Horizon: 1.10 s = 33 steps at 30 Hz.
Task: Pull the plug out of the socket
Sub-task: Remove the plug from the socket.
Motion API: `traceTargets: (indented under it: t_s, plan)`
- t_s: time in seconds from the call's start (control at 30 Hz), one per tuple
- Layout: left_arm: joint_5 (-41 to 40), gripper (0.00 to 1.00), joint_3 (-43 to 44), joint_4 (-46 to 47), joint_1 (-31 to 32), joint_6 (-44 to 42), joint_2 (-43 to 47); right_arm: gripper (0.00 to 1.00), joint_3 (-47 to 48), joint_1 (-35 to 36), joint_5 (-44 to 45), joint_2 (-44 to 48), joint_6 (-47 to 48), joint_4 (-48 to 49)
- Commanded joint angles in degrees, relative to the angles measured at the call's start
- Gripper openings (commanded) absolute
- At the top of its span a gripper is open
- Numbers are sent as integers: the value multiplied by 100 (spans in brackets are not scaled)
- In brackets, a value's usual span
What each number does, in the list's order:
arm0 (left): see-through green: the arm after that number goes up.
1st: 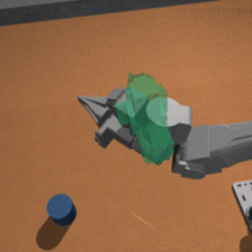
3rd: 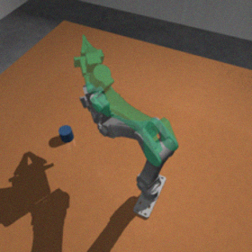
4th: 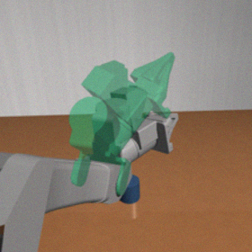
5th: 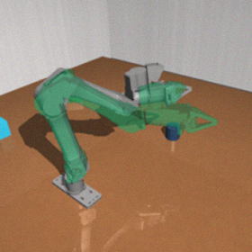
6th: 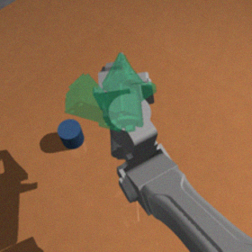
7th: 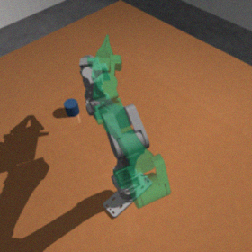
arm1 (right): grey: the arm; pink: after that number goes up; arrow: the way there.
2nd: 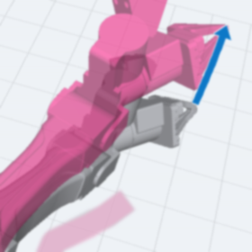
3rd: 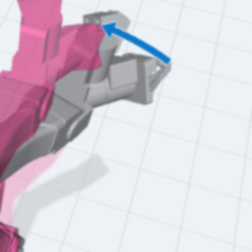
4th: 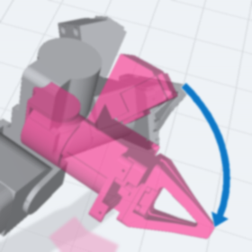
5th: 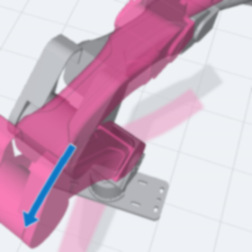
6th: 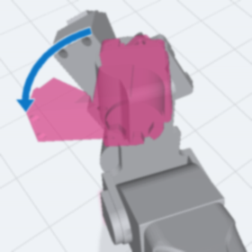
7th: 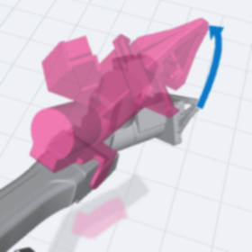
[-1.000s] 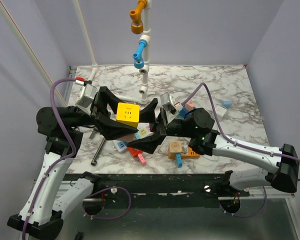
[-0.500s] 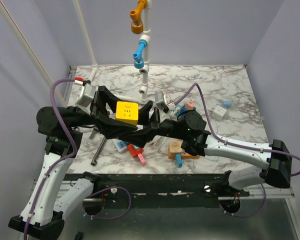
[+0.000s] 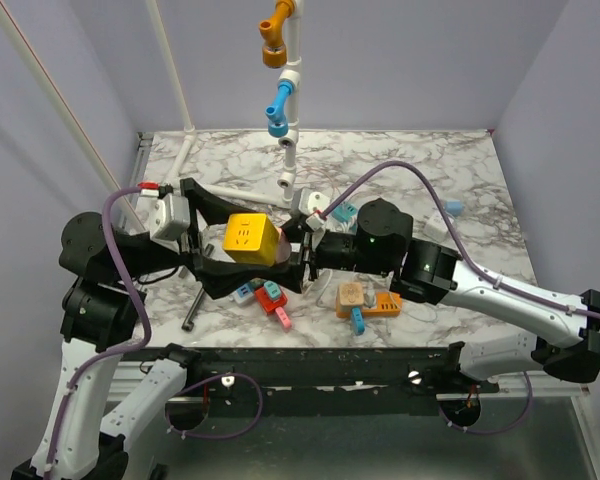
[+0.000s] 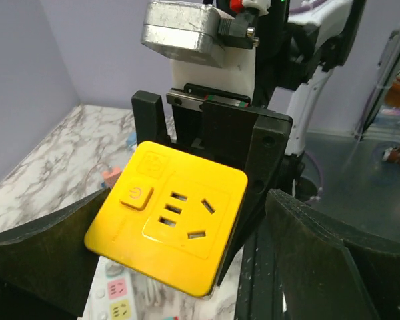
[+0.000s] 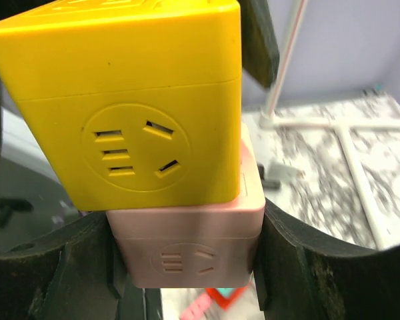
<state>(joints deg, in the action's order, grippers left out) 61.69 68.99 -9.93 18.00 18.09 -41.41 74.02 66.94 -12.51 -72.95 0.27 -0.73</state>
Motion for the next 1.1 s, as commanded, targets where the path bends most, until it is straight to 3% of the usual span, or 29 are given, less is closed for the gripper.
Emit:
traceTargets:
  t_s: [0.0, 0.17, 0.27, 0.37, 0.5, 0.63, 0.87, 1.07]
  plan:
    - [-375, 98, 497, -2361, -16, -2380, 151, 1, 257, -56, 1003, -62, 1050, -2356]
    - [216, 99, 960, -4849, -16, -4930, -190, 1, 559, -51, 1024, -438, 1758, -3294]
    - [118, 98, 1187, -5668, -16, -5813, -479, 1, 992, -55, 1216, -910, 2075, -3901]
    - [-110, 98, 1067, -6004, -16, -6530, -485, 1, 1349, -55, 1218, -1175, 2254, -4285]
    - [-421, 98, 580, -6139, -14, -7131, -441, 1, 1327, -39, 1098, -994, 2285, -3979]
    - [-737, 98, -26, -5711, -18, -7138, -223, 1, 1097, -23, 1049, -631, 2275, -3656]
    - [-994, 98, -888, -3510, -11, -6028, 414, 1, 717, 91, 996, -346, 2297, -3498]
    - [-703, 98, -399, -3753, -16, -5775, -4, 1, 615, 204, 985, -334, 2293, -3292]
